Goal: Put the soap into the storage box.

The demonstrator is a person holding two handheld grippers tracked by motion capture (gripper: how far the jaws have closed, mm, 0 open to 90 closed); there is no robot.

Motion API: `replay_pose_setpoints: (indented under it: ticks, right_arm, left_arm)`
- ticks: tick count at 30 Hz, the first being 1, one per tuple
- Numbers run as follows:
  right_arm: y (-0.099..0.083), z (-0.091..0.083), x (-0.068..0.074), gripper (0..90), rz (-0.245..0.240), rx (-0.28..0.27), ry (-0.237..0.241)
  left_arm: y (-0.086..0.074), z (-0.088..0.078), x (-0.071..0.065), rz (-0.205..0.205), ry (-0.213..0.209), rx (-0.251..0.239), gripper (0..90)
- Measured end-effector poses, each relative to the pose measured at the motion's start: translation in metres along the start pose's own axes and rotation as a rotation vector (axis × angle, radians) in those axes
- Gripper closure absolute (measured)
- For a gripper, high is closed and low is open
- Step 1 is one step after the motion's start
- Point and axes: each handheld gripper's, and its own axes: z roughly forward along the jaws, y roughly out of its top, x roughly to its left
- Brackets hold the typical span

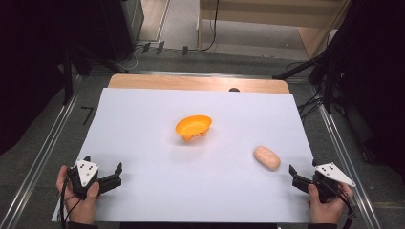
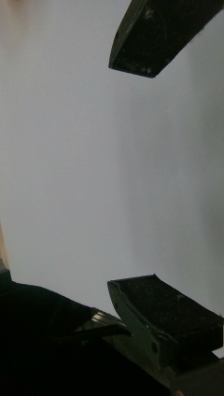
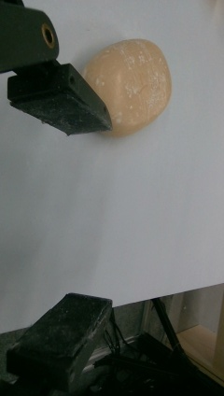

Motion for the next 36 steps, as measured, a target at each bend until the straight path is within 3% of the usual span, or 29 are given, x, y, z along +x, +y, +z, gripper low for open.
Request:
replay_pose_setpoints:
  ticks: [4,6,12,13,14,15,19,21,23,26,28,29,36]
  right_arm:
    - [0.001,-0.001,0.000,14.3,-0.013,-0.020,0.005]
    - [0.003,0.000,-0.003,15.1,-0.012,-0.013,0.060]
    - [0.008,-0.001,-0.003,24.8,-0.010,0.016,0.084]
    - [0.009,-0.001,-0.004,28.1,-0.003,0.037,0.104]
    - [0.010,-0.001,-0.005,26.2,0.044,0.055,0.178]
    - [0.010,-0.001,-0.005,26.2,0.061,0.060,0.202]
    - [0.013,0.000,-0.003,23.9,0.072,0.084,0.214]
    - [0.015,0.003,-0.002,19.7,0.111,0.129,0.270]
    - [0.015,0.004,-0.001,19.8,0.110,0.139,0.271]
    - [0.018,0.013,0.010,15.1,0.077,0.243,0.234]
    - [0.019,0.014,0.012,12.6,0.066,0.260,0.228]
    - [0.021,0.016,0.019,13.0,0.031,0.286,0.185]
    - [0.029,0.019,0.026,12.8,-0.009,0.321,0.239]
  left_arm:
    - [0.000,0.000,0.001,-0.006,-0.005,-0.003,0.0]
    - [0.000,0.000,0.001,-0.008,-0.007,-0.002,0.0]
    - [0.000,0.000,0.002,-0.017,-0.012,0.000,0.0]
    - [0.000,0.000,0.002,-0.017,-0.012,0.001,0.0]
    - [0.000,0.000,0.002,-0.017,-0.013,0.001,0.0]
    - [0.000,0.000,0.002,-0.017,-0.014,0.002,0.0]
    - [0.000,0.001,0.002,-0.018,-0.012,0.004,0.0]
    - [0.000,0.001,0.001,-0.018,-0.011,0.003,0.1]
    - [0.000,0.000,0.001,-0.015,-0.009,0.004,0.5]
    - [0.000,0.001,0.001,-0.017,-0.008,0.004,2.0]
    - [0.000,0.001,0.001,-0.017,-0.007,0.007,2.1]
    - [0.000,0.001,0.001,-0.019,-0.007,0.004,2.1]
    - [0.000,0.001,0.001,-0.018,-0.006,0.007,2.3]
